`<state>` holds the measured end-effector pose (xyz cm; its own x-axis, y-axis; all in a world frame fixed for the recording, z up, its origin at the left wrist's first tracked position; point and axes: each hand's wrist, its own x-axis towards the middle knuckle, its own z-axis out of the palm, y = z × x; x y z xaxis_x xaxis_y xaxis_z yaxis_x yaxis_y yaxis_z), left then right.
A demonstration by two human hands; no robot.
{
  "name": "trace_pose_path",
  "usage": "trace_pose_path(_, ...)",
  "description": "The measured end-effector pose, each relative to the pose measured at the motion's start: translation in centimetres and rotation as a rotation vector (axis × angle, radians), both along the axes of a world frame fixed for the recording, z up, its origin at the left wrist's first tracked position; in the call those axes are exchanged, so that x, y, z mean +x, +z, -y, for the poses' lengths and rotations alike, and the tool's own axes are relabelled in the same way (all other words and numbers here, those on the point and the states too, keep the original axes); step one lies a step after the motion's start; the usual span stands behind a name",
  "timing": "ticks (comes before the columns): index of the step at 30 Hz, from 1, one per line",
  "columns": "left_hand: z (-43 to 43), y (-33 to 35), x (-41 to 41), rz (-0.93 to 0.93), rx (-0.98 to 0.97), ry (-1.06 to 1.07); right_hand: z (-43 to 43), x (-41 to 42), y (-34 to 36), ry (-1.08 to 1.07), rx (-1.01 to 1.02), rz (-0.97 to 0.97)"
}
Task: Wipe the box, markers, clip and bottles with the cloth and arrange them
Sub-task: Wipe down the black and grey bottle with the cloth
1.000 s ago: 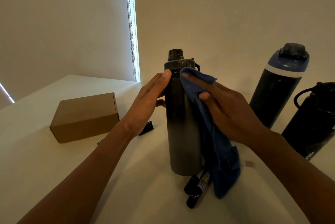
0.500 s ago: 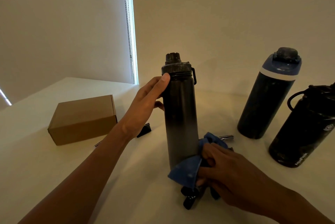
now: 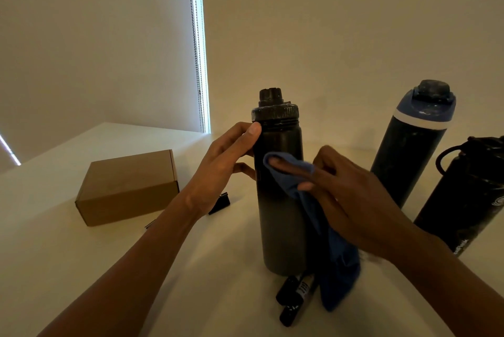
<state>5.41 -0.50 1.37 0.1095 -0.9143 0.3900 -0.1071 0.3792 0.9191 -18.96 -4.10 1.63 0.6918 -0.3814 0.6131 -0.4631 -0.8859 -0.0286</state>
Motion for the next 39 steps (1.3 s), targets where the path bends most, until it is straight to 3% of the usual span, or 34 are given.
trace_pose_path(6, 0.5, -0.3, 0.0, 0.001, 0.008, 0.014, 2.0, 1.6, 0.9, 0.046, 0.092, 0.193)
trace_pose_path(15, 0.3, -0.4, -0.1, 0.009, -0.015, 0.042, 0.8, -1.0, -2.6, 0.067, 0.010, -0.068)
trace_pose_path(19, 0.3, -0.4, -0.4, 0.018, -0.024, 0.015, -0.1, -0.5, -0.9, 0.061, 0.152, 0.093)
trace_pose_path(27, 0.5, -0.6, -0.5, 0.024, -0.025, 0.045, 1.5, 1.2, 1.3, -0.003, 0.107, 0.276)
trace_pose_path(34, 0.2, -0.5, -0.5, 0.016, -0.037, 0.050, 0.6, 0.2, -1.2, -0.064, 0.555, 0.450)
trace_pose_path(39, -0.1, -0.1, -1.0, 0.002, -0.034, 0.063, -0.7, -0.5, -2.8, 0.029, 0.661, 0.435)
